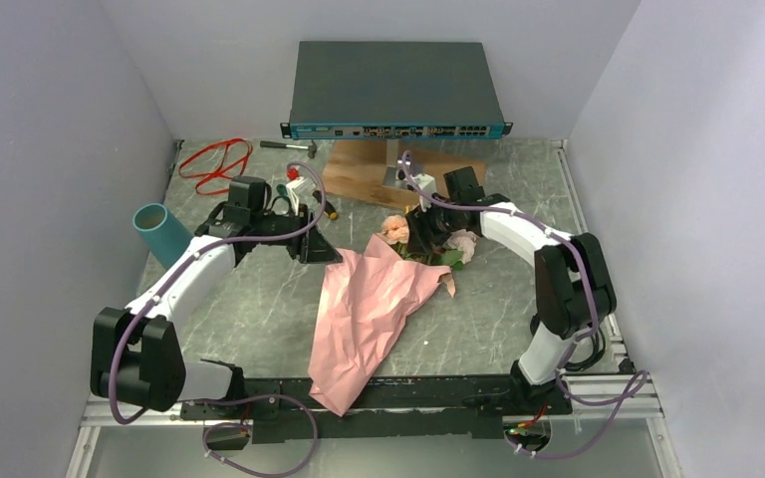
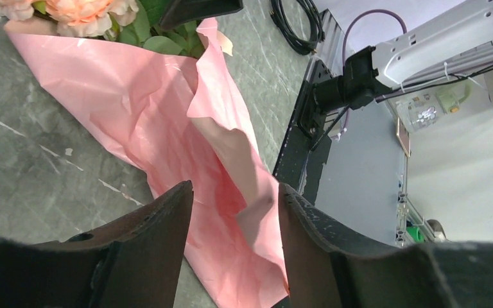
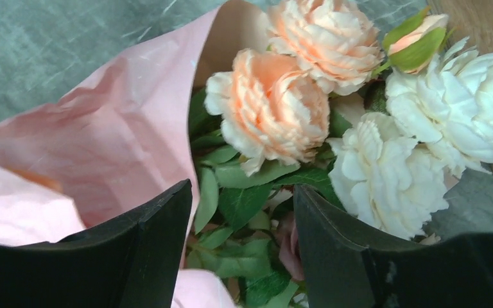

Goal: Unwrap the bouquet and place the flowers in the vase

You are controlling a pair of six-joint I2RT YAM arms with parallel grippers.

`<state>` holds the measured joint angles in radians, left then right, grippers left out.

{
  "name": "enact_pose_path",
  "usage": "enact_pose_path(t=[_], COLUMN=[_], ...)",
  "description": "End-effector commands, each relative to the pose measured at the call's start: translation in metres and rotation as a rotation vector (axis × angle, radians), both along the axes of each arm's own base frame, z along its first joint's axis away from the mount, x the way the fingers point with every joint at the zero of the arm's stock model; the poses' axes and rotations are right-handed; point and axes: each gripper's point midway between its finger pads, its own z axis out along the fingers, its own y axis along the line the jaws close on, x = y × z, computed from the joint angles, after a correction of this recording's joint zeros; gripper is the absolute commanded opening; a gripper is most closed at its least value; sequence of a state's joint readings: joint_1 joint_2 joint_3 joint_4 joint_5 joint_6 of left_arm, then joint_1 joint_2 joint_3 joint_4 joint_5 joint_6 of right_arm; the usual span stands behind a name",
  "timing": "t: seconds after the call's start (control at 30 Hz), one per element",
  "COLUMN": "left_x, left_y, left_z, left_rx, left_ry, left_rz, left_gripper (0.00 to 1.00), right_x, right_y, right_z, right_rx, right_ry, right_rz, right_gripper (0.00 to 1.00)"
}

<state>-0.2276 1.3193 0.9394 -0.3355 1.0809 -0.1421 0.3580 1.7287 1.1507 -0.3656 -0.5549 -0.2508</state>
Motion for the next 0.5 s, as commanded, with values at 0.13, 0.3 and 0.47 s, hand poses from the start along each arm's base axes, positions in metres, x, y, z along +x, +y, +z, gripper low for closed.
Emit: enact_pose_path(t=[0.13,0.3,0.47], left_x=[-0.018,-0.026,-0.032], left_y=[-0.007,-0.008,-0.01], left_z=[0.019,0.017,0.012], left_rx=[-0.025,-0.022,-0.004], left_ry=[-0.083,-0.071,-0.083], left_rz=[-0.083,-0.116,-0.174], left_gripper=[0.67,0.71,0.79], right_x=[-0.061,-0.089,-0.08], right_y=[-0.003,-0.019,-0.029], right_z=[0.076,0.057,0.023], right_rx=[0.117,0.035,-0.08], right_ry=[-0.124,-0.146,-0.098], right_rz=[0.194,0.345,0.451], right_gripper=[0.78,0.82,0.82])
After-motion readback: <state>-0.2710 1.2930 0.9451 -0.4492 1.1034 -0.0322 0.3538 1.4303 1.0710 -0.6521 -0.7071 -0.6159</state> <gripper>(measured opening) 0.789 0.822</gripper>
